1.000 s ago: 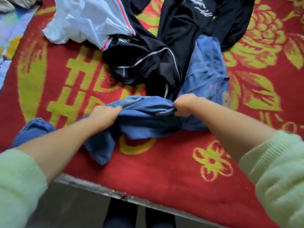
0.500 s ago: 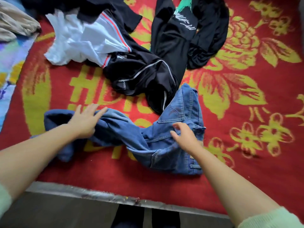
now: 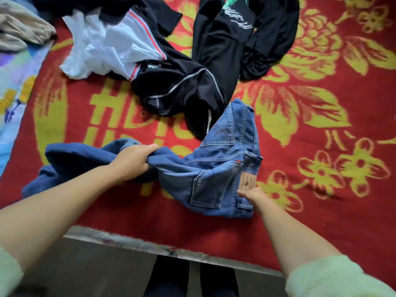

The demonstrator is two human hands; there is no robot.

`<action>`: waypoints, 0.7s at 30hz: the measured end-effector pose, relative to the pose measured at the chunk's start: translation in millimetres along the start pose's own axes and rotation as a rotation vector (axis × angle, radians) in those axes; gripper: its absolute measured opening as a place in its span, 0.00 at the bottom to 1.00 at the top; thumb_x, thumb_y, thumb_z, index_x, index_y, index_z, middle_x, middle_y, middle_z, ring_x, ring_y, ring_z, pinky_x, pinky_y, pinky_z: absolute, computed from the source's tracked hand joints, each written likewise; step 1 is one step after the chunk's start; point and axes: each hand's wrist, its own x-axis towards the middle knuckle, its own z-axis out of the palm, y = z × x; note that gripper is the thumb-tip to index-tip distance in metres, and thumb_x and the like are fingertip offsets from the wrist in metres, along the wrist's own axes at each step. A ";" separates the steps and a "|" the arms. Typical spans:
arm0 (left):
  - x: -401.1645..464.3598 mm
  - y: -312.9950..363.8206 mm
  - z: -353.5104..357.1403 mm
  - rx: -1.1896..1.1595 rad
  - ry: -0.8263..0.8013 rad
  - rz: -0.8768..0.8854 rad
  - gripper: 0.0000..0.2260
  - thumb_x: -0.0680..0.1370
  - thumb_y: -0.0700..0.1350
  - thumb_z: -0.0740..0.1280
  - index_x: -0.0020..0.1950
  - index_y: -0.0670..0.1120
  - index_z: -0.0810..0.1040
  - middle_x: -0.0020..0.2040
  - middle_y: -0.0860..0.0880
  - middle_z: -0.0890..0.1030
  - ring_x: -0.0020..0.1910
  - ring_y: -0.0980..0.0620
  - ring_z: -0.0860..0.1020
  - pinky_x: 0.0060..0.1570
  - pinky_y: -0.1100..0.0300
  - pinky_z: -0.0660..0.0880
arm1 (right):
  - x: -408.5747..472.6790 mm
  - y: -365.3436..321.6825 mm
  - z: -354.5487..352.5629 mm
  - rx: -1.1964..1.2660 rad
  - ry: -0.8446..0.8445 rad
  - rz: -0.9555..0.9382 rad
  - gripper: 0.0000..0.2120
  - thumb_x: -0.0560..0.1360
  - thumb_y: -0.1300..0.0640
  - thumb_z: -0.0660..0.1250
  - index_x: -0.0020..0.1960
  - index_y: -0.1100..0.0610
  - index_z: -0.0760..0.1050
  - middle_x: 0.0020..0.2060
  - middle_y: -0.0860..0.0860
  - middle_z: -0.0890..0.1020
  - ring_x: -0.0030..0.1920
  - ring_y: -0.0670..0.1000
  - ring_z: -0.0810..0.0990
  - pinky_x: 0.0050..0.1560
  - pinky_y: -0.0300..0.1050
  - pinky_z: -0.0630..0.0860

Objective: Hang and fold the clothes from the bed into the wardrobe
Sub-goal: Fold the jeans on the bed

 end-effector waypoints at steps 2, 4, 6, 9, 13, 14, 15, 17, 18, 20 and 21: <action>-9.7 9.7 -18.6 -0.037 0.107 -0.020 0.20 0.66 0.54 0.59 0.48 0.41 0.76 0.36 0.44 0.80 0.36 0.42 0.77 0.35 0.51 0.69 | -20.3 -1.3 -3.5 0.064 -0.005 0.045 0.41 0.64 0.45 0.77 0.68 0.64 0.68 0.65 0.58 0.74 0.62 0.57 0.75 0.58 0.44 0.72; -11.4 19.2 -31.5 -0.066 0.172 -0.055 0.19 0.66 0.57 0.61 0.45 0.43 0.75 0.32 0.47 0.78 0.33 0.42 0.76 0.34 0.50 0.70 | -24.4 -1.0 2.7 0.167 0.015 0.063 0.30 0.72 0.52 0.73 0.68 0.65 0.68 0.64 0.59 0.74 0.54 0.54 0.73 0.48 0.38 0.68; -6.8 25.6 -36.1 -0.116 0.196 -0.136 0.13 0.70 0.50 0.67 0.49 0.44 0.76 0.34 0.46 0.80 0.35 0.41 0.77 0.36 0.50 0.72 | -25.8 -4.0 17.2 0.320 -0.094 0.034 0.18 0.75 0.57 0.69 0.61 0.64 0.73 0.51 0.59 0.81 0.43 0.51 0.76 0.33 0.33 0.70; -1.8 23.9 -34.5 -0.157 0.174 -0.273 0.12 0.75 0.40 0.66 0.58 0.45 0.76 0.44 0.42 0.82 0.40 0.40 0.79 0.40 0.50 0.75 | -54.0 -22.3 25.4 0.510 -0.244 0.067 0.07 0.75 0.60 0.67 0.53 0.59 0.76 0.27 0.53 0.81 0.23 0.49 0.78 0.23 0.35 0.72; -6.6 16.2 -41.3 -0.160 0.199 -0.358 0.14 0.75 0.34 0.62 0.60 0.41 0.76 0.52 0.39 0.81 0.43 0.46 0.75 0.41 0.57 0.68 | -94.4 -57.1 -32.3 0.663 -0.355 -0.164 0.05 0.77 0.63 0.63 0.49 0.56 0.75 0.28 0.49 0.83 0.26 0.47 0.81 0.26 0.38 0.77; -11.5 16.8 -46.1 -0.188 0.206 -0.373 0.14 0.75 0.34 0.62 0.60 0.41 0.76 0.52 0.39 0.81 0.44 0.47 0.75 0.42 0.57 0.67 | -110.0 -64.9 -55.9 0.675 -0.388 -0.227 0.06 0.76 0.63 0.63 0.49 0.55 0.75 0.31 0.49 0.84 0.28 0.47 0.82 0.28 0.39 0.79; -17.9 18.8 -52.9 -0.235 0.210 -0.384 0.14 0.76 0.33 0.62 0.61 0.41 0.76 0.53 0.40 0.80 0.45 0.47 0.75 0.43 0.57 0.68 | -128.0 -70.2 -81.4 0.698 -0.414 -0.304 0.07 0.73 0.63 0.65 0.50 0.55 0.76 0.34 0.49 0.85 0.31 0.47 0.83 0.30 0.41 0.80; -29.0 22.7 -67.1 -0.325 0.178 -0.364 0.14 0.76 0.34 0.64 0.60 0.44 0.78 0.55 0.43 0.81 0.51 0.45 0.77 0.47 0.56 0.70 | -163.6 -78.2 -126.2 0.745 -0.476 -0.467 0.15 0.67 0.61 0.67 0.53 0.56 0.77 0.40 0.51 0.85 0.37 0.49 0.84 0.36 0.42 0.81; -35.0 27.5 -76.0 -0.378 0.143 -0.334 0.13 0.75 0.36 0.67 0.57 0.49 0.80 0.53 0.46 0.83 0.52 0.46 0.78 0.48 0.56 0.71 | -179.5 -81.2 -144.4 0.752 -0.487 -0.532 0.15 0.67 0.60 0.66 0.53 0.56 0.78 0.42 0.52 0.85 0.39 0.49 0.84 0.38 0.42 0.81; -47.7 44.0 -95.9 -0.481 -0.022 -0.324 0.07 0.67 0.53 0.77 0.43 0.58 0.83 0.40 0.56 0.84 0.45 0.54 0.80 0.43 0.60 0.73 | -213.5 -83.2 -173.7 0.781 -0.529 -0.650 0.11 0.66 0.58 0.67 0.47 0.55 0.84 0.42 0.52 0.85 0.38 0.49 0.84 0.38 0.41 0.81; -51.8 53.3 -105.5 -0.495 -0.134 -0.343 0.15 0.58 0.64 0.77 0.38 0.57 0.83 0.34 0.58 0.83 0.38 0.58 0.79 0.38 0.63 0.73 | -224.8 -84.2 -185.7 0.807 -0.541 -0.693 0.11 0.63 0.57 0.70 0.44 0.55 0.85 0.41 0.52 0.85 0.38 0.48 0.84 0.37 0.40 0.80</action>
